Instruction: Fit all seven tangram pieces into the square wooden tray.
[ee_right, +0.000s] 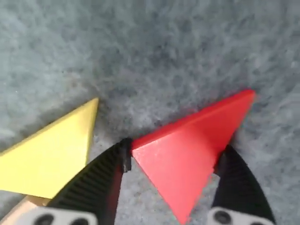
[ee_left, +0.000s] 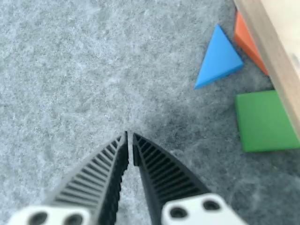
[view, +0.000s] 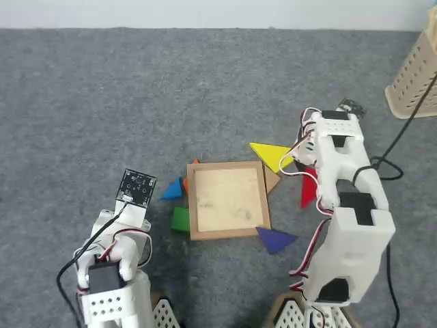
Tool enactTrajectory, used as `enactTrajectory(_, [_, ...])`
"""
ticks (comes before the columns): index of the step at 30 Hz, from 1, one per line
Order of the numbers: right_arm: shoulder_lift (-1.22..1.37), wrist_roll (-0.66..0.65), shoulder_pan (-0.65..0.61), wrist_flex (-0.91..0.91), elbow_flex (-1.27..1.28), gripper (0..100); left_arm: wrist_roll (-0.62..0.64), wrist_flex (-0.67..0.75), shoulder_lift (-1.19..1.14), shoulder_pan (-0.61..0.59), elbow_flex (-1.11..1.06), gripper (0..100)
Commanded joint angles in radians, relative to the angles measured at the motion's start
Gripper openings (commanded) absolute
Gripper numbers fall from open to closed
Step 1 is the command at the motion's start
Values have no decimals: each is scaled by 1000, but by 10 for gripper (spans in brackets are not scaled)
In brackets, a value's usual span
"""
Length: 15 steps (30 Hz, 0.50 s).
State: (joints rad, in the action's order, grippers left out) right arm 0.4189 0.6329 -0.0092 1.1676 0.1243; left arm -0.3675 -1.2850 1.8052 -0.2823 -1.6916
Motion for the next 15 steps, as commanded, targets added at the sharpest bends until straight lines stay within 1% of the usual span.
enactTrajectory(1, [5, -41, 7, -7, -43, 148, -6, 2, 20, -2, 7, 13])
enactTrajectory(4, [5, -49, 7, -5, -40, 144, -6, 2, 20, -2, 7, 13])
enactTrajectory(6, [1, -94, 7, 10, -43, 143, -6, 2, 20, -2, 7, 13])
enactTrajectory(8, [-5, -195, 7, 15, -43, 138, -6, 2, 20, -2, 7, 13])
enactTrajectory(12, [-42, -456, -2, 13, -44, 66, -6, 2, 20, -2, 7, 13])
enactTrajectory(15, [-93, -543, -13, 15, -41, 54, -6, 2, 20, -2, 7, 13])
